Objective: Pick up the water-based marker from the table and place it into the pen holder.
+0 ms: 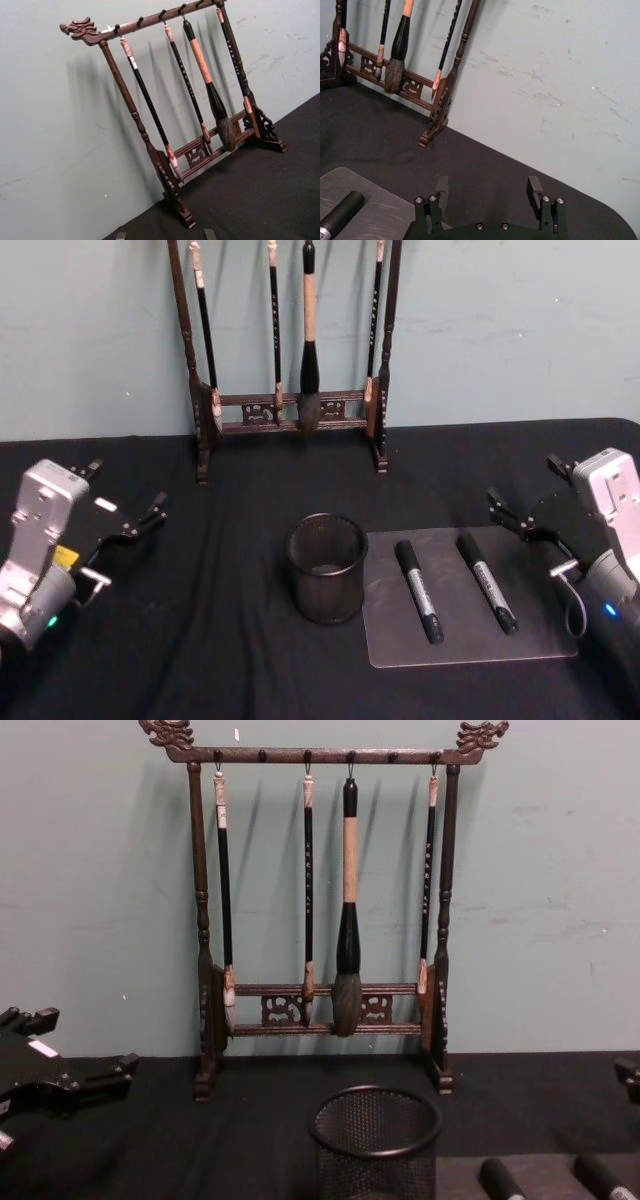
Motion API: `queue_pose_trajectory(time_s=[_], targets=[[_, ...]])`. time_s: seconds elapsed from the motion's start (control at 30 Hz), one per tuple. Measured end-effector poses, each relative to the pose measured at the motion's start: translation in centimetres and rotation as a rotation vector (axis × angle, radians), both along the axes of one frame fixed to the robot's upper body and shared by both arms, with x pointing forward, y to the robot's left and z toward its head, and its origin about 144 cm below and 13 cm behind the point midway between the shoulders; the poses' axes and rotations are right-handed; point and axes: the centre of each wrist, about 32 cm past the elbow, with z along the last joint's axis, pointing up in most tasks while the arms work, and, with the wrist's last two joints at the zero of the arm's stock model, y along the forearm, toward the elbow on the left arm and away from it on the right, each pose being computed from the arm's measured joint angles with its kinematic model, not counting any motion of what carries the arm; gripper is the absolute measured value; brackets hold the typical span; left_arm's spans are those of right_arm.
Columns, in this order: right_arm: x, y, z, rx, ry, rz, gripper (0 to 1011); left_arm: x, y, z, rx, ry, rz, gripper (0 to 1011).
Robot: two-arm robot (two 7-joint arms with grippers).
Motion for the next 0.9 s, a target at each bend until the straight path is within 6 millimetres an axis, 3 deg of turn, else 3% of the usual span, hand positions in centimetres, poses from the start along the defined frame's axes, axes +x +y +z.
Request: queue_pose_trajectory(time_s=[0.9], targets=[[0.00,0.00,0.00,0.000,0.000,0.000,1002,0.00,0.00,0.00,0.000,0.000,0.000,1009]])
